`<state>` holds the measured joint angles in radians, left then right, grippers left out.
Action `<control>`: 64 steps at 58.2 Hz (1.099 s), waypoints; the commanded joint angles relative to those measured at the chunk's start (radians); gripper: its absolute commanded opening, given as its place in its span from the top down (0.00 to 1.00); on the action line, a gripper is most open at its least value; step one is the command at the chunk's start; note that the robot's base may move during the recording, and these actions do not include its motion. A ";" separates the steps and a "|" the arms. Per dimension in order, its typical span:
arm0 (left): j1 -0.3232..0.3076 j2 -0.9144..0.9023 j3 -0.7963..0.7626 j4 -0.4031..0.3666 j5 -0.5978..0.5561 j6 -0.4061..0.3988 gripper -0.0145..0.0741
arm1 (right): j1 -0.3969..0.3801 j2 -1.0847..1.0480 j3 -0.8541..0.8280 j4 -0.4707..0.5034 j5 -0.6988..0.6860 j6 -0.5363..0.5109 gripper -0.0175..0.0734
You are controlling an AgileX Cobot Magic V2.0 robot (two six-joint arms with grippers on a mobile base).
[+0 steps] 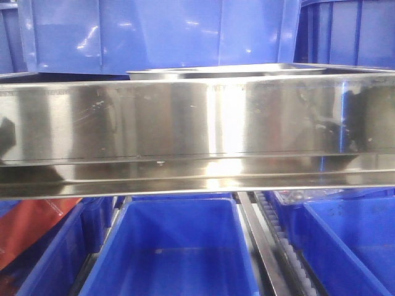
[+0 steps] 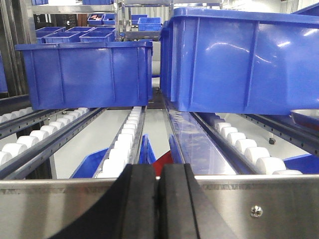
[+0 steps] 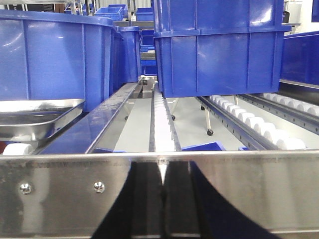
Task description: Stack silver trays without gaps
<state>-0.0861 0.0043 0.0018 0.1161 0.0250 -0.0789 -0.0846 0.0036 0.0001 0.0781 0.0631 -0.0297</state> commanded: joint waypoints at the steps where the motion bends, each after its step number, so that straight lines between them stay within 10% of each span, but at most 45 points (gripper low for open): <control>1: 0.003 -0.004 -0.002 0.002 -0.016 0.000 0.84 | -0.003 -0.004 0.000 -0.006 -0.020 -0.001 0.88; 45: 0.003 -0.004 -0.002 0.002 -0.016 0.000 0.84 | -0.003 -0.004 0.000 -0.006 -0.020 -0.001 0.88; 64: 0.003 -0.004 -0.002 0.002 -0.069 0.000 0.84 | -0.003 -0.004 0.000 0.016 -0.243 0.003 0.88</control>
<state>-0.0861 0.0043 0.0018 0.1161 0.0174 -0.0789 -0.0846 0.0036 0.0001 0.0805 -0.0888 -0.0297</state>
